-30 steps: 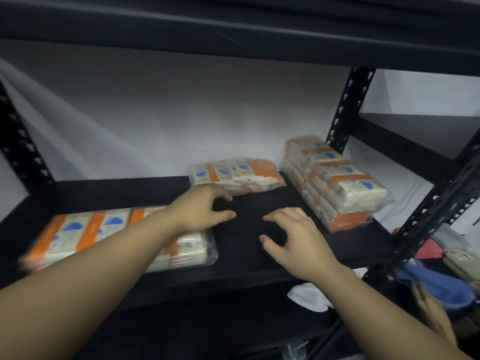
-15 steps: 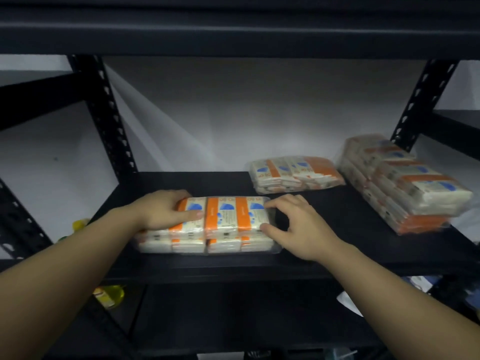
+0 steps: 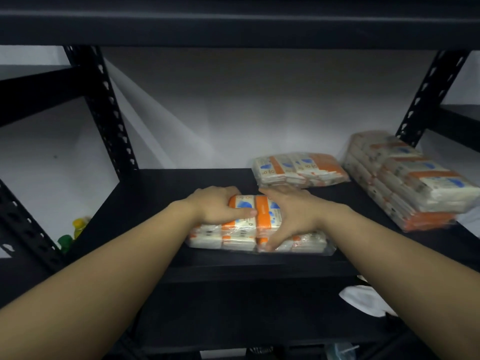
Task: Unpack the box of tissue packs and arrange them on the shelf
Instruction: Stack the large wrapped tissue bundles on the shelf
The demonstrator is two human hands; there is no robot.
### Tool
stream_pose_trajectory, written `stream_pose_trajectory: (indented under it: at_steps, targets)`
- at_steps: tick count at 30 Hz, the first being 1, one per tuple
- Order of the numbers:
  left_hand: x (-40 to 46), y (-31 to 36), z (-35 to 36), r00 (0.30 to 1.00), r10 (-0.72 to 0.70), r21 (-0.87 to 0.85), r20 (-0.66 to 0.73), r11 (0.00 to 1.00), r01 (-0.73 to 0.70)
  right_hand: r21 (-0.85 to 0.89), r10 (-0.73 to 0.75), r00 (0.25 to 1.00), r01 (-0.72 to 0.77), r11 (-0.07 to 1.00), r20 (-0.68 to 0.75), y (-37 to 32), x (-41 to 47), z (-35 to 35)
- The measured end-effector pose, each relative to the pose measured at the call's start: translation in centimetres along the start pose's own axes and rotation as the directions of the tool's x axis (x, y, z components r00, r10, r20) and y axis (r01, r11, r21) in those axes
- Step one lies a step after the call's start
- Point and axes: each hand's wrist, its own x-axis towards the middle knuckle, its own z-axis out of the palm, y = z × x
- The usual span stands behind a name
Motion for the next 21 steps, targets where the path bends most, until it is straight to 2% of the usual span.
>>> stream_pose_trajectory:
  at_steps: [3,5,10,16,21]
  targets:
    - [0.1,0.2,-1.3,0.984,-0.012,-0.024,0.179,1.000,0.016,0.004,0.021,0.995,-0.021,1.000,0.098,0.5,0.1,-0.3]
    - [0.2,0.3,-1.9,0.973,0.015,0.062,0.230,0.998,-0.030,-0.047,0.026,0.993,-0.021,0.999,0.119,0.5,0.1,-0.4]
    - [-0.3,0.2,-0.3,0.981,0.137,0.272,0.139,0.947,-0.170,-0.128,-0.005,0.999,0.011,0.992,0.046,0.6,-0.2,0.3]
    - [-0.9,-0.1,0.4,0.976,0.212,0.277,0.059,0.935,-0.220,-0.136,-0.047,0.996,0.037,0.990,-0.076,0.8,-1.0,1.7]
    - [-2.3,-0.2,1.9,0.963,0.255,0.320,-0.087,0.923,-0.216,-0.057,-0.042,0.978,0.031,0.998,-0.204,0.5,-2.4,3.0]
